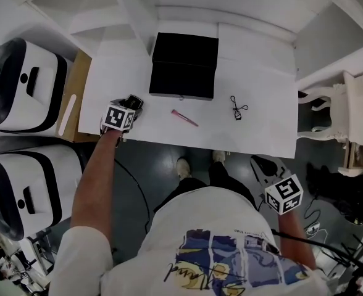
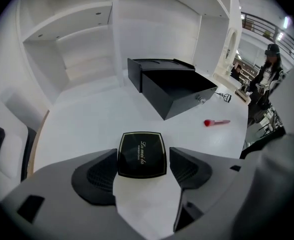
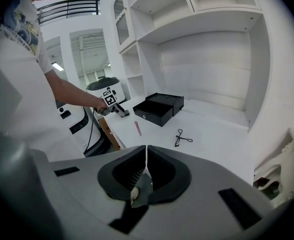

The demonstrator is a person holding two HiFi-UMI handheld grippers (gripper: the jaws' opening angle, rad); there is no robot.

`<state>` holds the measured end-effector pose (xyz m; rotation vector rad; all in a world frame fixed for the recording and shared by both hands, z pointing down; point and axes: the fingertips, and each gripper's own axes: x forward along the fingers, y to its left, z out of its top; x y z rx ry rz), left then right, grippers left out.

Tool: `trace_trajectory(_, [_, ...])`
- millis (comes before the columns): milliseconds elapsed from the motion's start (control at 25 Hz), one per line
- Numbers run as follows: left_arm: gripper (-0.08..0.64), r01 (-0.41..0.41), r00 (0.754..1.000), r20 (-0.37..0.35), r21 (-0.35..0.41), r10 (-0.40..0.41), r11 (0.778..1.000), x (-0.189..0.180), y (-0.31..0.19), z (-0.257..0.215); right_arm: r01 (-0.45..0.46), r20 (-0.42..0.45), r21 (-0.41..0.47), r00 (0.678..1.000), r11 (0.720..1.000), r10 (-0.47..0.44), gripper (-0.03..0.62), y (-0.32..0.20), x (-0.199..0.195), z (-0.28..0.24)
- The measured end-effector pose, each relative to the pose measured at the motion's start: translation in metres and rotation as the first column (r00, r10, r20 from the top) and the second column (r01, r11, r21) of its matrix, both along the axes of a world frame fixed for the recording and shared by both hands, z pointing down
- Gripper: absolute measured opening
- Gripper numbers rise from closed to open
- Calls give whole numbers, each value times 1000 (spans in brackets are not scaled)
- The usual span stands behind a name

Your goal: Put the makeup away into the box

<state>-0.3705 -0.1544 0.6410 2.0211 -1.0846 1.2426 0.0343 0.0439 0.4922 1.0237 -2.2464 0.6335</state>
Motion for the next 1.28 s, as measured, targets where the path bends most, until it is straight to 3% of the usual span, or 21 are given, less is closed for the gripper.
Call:
trace_trajectory(280, [322,-3,1000,-22,-56,2,998,1,-1,8,8,7,-15,1000,1000,-8,28,-13,2,4])
trace_trajectory(480, [330,18,1000,1,-64,-18,998,-1,0,7,33,12,-10,999,999,-33,28,-28,1,2])
trace_trajectory(1000, [330,127,984,-126,25,-123,992,24,-1,-52,105,36,26,994,994,-106,28,-61,-1,-2])
trace_trajectory(1280, [330,115,975,-201,78,-97,990,69,-16,-93,120,52,40,991,992,-122,28,-72,7,0])
